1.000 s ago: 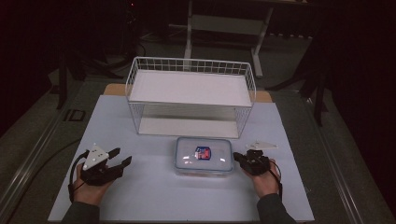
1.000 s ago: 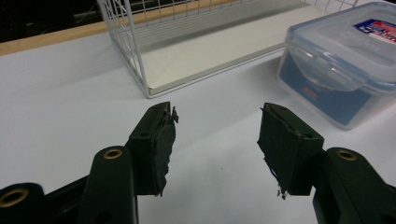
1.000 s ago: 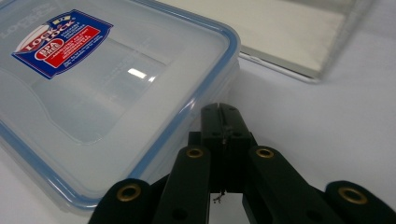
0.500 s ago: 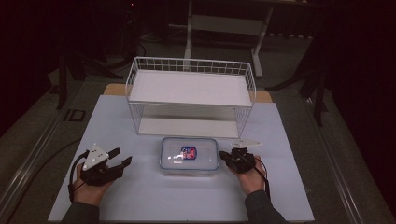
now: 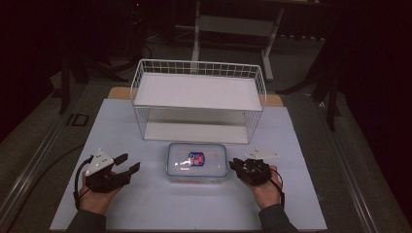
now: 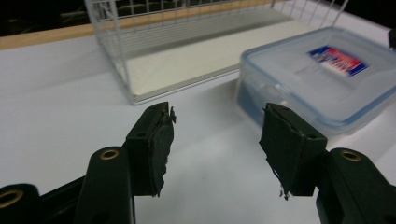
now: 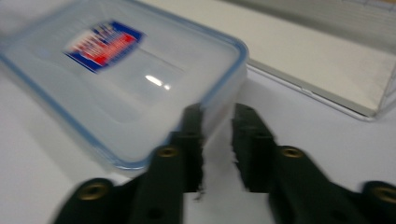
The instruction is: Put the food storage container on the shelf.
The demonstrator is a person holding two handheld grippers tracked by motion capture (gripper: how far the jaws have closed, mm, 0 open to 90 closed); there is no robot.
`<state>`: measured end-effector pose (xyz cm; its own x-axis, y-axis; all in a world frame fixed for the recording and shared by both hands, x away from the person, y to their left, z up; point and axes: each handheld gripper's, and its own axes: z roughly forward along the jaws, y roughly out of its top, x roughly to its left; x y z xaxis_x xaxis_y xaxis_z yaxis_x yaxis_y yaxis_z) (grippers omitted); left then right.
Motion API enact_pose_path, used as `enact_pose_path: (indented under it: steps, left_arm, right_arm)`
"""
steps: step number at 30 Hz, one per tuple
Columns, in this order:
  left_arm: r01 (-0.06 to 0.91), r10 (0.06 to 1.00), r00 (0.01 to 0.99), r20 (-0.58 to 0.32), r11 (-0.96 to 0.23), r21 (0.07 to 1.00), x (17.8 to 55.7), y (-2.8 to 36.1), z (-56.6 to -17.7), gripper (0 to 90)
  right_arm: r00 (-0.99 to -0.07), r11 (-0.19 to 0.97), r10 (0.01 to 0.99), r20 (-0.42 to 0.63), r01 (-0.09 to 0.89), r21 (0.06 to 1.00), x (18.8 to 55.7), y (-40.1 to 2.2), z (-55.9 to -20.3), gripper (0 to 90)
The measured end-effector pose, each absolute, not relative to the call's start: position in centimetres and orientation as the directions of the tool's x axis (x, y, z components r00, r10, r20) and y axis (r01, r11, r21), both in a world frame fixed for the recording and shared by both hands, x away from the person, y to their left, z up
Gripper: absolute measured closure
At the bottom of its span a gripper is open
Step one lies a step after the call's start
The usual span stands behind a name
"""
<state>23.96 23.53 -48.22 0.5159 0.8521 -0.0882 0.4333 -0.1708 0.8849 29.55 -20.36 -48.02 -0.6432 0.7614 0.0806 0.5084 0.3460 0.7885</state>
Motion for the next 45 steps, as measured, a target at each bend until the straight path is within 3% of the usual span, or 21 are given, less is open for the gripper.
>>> enact_pose_path:
  steps: [8,17,20,35,37,39,45]
  left_arm:
    - [0.462,0.836,0.533,-0.134,-0.155,0.873,24.8,21.6,-47.9,40.7]
    - [0.570,0.787,0.568,-0.241,-0.165,0.805,27.1,17.9,-49.2,32.9]
    - [0.593,0.791,0.554,-0.261,-0.154,0.790,27.7,17.1,-49.4,24.3]
    - [0.755,0.674,0.523,-0.522,-0.082,0.651,31.5,15.9,-51.2,18.6]
    - [0.755,0.674,0.523,-0.522,-0.082,0.651,31.5,15.9,-51.2,18.0]
    - [0.797,0.644,0.497,-0.581,-0.074,0.600,32.0,15.5,-51.7,15.7]
    - [0.805,0.644,0.486,-0.590,-0.069,0.589,31.9,15.5,-51.7,15.6]
  right_arm:
    - [-0.636,0.274,0.755,0.160,0.527,0.804,29.4,-20.8,-47.7,57.5]
    - [-0.639,0.224,0.713,0.288,0.597,0.770,30.1,-19.8,-48.4,43.1]
    - [-0.636,0.213,0.709,0.306,0.606,0.766,30.5,-19.5,-48.7,37.6]
    - [-0.603,0.196,0.672,0.430,0.705,0.681,31.8,-18.5,-50.3,17.6]
    - [-0.600,0.197,0.668,0.440,0.712,0.674,31.9,-18.4,-50.4,17.6]
    - [-0.585,0.181,0.661,0.469,0.732,0.657,32.2,-18.4,-50.7,14.1]
    - [-0.561,0.154,0.634,0.532,0.766,0.624,32.8,-18.7,-51.2,13.9]
